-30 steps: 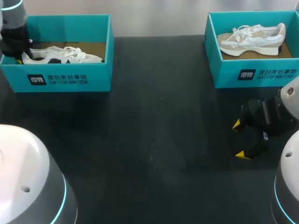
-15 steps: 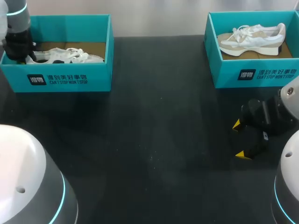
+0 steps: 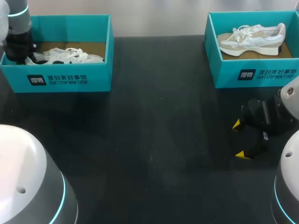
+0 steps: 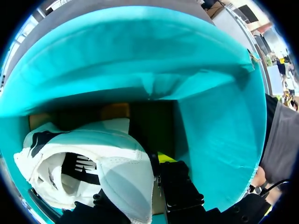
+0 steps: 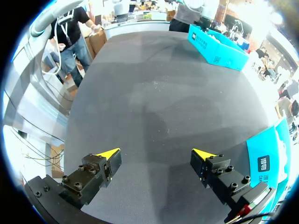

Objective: Take the shoe out of the shoebox, open the shoe tongue, remove and reinsert the insole, then place the shoe into the shoebox

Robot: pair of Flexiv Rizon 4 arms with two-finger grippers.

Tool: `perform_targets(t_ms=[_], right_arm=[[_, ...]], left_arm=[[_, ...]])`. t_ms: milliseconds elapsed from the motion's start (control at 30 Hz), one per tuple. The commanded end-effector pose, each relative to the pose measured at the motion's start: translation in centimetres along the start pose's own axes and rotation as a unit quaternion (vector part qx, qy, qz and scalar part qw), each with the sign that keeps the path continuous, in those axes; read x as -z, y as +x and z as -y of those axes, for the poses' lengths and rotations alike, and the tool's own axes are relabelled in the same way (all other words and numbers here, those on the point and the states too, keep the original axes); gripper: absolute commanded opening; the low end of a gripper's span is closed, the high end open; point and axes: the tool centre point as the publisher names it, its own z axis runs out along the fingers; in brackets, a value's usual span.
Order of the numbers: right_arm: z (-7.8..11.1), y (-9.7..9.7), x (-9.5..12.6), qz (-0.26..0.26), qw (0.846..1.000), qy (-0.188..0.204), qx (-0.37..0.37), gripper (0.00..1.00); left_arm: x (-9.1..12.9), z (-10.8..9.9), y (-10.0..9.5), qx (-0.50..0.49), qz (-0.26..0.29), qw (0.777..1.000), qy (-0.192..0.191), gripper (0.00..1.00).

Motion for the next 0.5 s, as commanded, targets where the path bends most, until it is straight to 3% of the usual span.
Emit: perform_targets(t_ms=[33, 233, 500], right_arm=[[0.0, 0.2, 0.0, 0.001, 1.0, 0.001, 0.0, 1.0], [0.0, 0.2, 0.0, 0.001, 1.0, 0.001, 0.0, 1.0], [0.0, 0.2, 0.0, 0.001, 1.0, 0.001, 0.0, 1.0]], left_arm=[[0.2, 0.5, 0.1, 0.005, 0.008, 1.0, -0.005, 0.0], [1.5, 0.1, 0.3, 0.008, 0.017, 1.0, -0.014, 0.0], [1.2, 0.4, 0.0, 0.003, 0.013, 1.0, -0.007, 0.0]])
